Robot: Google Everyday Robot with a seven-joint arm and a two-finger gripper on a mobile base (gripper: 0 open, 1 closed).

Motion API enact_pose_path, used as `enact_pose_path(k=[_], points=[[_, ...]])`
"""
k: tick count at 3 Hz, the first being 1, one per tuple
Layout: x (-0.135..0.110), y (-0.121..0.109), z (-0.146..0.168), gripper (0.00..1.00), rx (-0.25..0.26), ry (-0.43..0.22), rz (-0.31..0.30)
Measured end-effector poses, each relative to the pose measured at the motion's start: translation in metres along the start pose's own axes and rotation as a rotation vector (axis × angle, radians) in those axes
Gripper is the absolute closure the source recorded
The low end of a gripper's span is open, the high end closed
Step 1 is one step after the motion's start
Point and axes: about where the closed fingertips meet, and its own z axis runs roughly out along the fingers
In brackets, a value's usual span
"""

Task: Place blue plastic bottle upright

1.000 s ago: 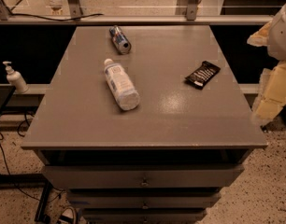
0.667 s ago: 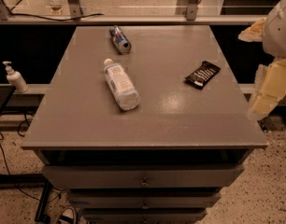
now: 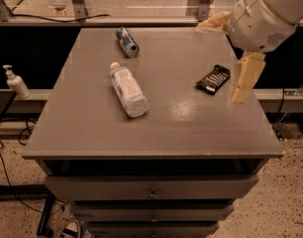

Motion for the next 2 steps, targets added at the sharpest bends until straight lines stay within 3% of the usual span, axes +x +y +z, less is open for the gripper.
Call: enact_pose_path(k=[1, 2], points=[[-0.0278, -0.0118, 0.0202, 0.0, -0.01, -0.071, -0.214], [-0.0292, -0.0117, 0.02, 0.0, -0.006, -0.07, -0.306]])
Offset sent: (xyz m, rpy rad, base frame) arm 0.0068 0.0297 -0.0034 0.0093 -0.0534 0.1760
